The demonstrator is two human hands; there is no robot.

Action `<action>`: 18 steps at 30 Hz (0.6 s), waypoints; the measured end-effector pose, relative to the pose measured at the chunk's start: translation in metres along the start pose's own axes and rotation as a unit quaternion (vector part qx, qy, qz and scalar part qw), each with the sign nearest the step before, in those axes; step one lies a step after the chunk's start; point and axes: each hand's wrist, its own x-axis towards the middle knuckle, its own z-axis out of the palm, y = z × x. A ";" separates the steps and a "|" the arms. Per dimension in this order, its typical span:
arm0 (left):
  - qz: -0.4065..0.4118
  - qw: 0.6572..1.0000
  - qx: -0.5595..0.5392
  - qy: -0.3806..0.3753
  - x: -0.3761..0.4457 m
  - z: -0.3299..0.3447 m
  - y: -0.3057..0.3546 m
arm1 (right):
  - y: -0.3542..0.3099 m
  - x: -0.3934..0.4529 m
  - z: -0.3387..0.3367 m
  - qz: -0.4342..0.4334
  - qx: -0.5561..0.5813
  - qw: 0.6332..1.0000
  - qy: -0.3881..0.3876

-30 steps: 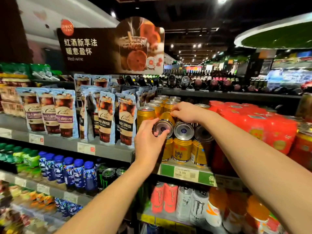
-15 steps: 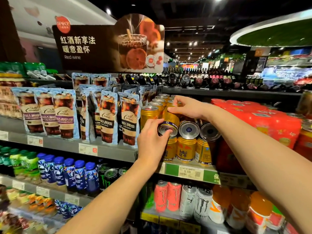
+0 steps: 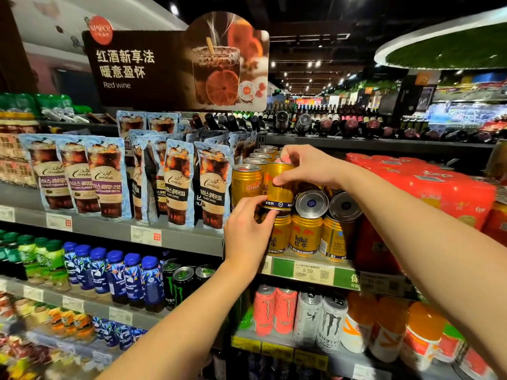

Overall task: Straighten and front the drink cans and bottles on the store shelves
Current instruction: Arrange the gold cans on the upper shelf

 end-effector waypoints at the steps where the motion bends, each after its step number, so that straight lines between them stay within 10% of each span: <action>1: 0.000 1.000 -0.001 -0.006 -0.002 0.000 -0.001 | 0.001 -0.002 0.000 0.000 0.004 1.000 -0.002; 18: -0.028 1.000 -0.007 0.011 -0.008 0.007 0.001 | 0.005 0.001 -0.005 -0.055 -0.081 0.995 -0.030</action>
